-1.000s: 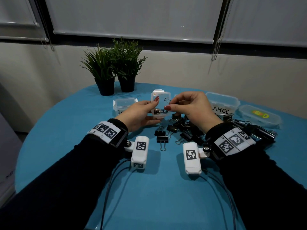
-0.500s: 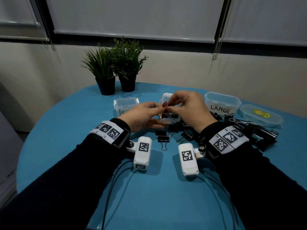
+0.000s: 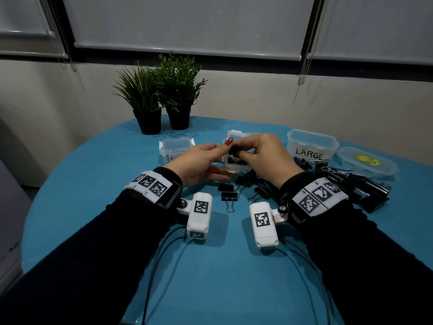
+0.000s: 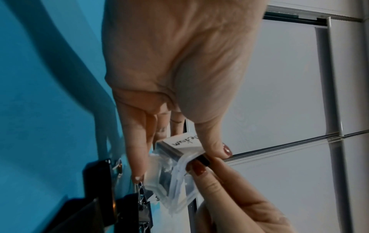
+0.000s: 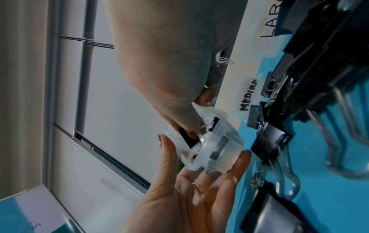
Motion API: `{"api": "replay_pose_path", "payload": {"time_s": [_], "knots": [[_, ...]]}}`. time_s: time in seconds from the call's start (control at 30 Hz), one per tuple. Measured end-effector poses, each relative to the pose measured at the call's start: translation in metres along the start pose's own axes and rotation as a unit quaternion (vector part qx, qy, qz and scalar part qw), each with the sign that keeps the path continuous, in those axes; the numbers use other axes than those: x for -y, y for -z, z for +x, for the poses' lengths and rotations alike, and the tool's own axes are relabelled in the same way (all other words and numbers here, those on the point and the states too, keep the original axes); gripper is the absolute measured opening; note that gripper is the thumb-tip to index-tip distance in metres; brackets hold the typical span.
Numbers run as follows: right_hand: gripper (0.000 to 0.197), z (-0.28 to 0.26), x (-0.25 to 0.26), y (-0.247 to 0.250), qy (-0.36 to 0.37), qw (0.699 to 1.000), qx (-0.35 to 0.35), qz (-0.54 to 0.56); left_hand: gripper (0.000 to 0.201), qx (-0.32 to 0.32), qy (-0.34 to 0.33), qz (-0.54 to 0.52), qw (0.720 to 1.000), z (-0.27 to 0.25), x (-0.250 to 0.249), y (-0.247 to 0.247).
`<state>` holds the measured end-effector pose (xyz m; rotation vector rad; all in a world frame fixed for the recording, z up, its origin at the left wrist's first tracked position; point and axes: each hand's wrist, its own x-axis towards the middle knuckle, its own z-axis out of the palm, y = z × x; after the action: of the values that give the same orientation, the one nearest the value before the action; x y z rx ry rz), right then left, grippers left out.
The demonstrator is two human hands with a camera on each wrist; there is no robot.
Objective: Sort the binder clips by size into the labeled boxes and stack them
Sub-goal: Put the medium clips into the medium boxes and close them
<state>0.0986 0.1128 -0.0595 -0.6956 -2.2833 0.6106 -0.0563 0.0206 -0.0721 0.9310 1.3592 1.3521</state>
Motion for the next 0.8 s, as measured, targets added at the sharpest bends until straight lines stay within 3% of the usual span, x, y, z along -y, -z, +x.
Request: {"api": "replay_pose_path", "payload": {"time_s": [0.13,0.37,0.57,0.67,0.73,0.8], "knots": [[0.023,0.0,0.006,0.005,0.0,0.998,-0.054,-0.03,0.065,-0.009,0.0,0.001,1.0,0.001,0.001,0.002],[0.016,0.0,0.014,0.005,-0.001,0.995,0.03,-0.094,0.052,0.01,-0.003,0.016,1.0,0.0,0.001,0.0],[0.043,-0.01,0.023,0.004,-0.052,0.978,0.174,-0.099,0.039,-0.029,-0.014,-0.002,0.999,0.0,0.002,0.002],[0.043,-0.008,0.015,0.003,-0.041,0.996,0.077,-0.025,0.033,-0.048,-0.026,-0.021,0.998,0.0,-0.001,0.002],[0.028,-0.006,0.01,0.003,-0.016,0.999,-0.014,0.033,0.029,-0.065,-0.025,-0.028,0.997,0.0,-0.002,0.002],[0.009,-0.005,0.008,0.001,-0.005,0.998,-0.013,0.055,0.026,-0.086,-0.027,-0.034,0.995,0.001,-0.002,0.003]]}}
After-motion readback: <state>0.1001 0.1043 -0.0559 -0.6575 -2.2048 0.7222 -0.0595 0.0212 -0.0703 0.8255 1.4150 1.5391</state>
